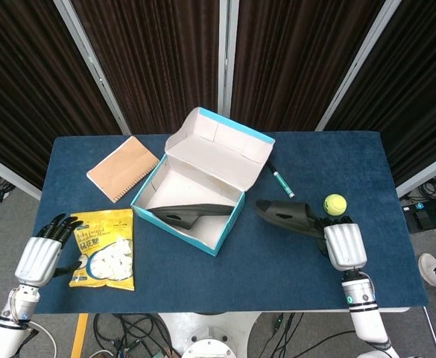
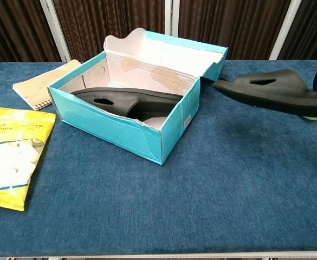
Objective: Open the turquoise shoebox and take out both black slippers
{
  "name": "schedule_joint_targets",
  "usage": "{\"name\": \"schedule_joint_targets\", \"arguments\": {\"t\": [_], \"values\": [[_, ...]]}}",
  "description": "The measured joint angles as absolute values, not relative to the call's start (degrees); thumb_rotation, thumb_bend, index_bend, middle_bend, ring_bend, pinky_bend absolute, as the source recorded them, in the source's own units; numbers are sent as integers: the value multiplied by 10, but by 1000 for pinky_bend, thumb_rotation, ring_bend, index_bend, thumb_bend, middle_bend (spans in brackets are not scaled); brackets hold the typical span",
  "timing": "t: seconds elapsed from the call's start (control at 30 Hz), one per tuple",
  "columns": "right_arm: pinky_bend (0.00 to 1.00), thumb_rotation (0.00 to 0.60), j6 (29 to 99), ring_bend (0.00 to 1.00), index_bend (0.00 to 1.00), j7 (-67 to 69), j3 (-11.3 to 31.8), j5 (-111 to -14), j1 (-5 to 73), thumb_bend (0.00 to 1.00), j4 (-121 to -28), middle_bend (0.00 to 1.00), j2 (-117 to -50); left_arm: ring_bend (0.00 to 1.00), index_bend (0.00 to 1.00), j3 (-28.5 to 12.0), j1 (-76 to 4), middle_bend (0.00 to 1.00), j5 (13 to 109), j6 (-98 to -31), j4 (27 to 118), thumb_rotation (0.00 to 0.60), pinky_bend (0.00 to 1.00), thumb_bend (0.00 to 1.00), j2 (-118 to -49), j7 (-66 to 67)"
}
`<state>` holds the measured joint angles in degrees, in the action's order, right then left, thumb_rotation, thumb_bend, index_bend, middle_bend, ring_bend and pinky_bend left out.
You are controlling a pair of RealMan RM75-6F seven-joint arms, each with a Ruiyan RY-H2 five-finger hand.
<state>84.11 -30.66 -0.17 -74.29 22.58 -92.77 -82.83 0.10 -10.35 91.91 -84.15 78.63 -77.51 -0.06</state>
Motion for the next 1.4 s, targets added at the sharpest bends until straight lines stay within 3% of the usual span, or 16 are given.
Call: {"name": "schedule_joint_targets", "arguments": {"t": [0.17,0.33,0.77,1.1,1.4], "values": [[345,600,792,434,607,-318,5,-714,231,110,-957,609,-808,92,188,1,-103,156,918,-843,786,600,303,87,-774,0],[302,600,751,359,513,-319,15,-692,238,69,-978,539,-790,92,188,1,-102,156,920,-845,785,600,303,87,-775,1],[206,600,713,252,397,-326,29,-680,250,45,-991,449,-783,92,188,1,-102,156,918,-845,785,600,302,87,-776,2],[7,600,716,61,257,-314,53,-675,251,29,-1011,283,-767,92,188,2,-102,156,919,-845,784,600,302,87,-777,1],[12,600,700,50,242,-291,80,-676,270,26,-1019,277,-767,92,188,2,-103,156,918,-843,782,600,302,87,-777,-1]]}}
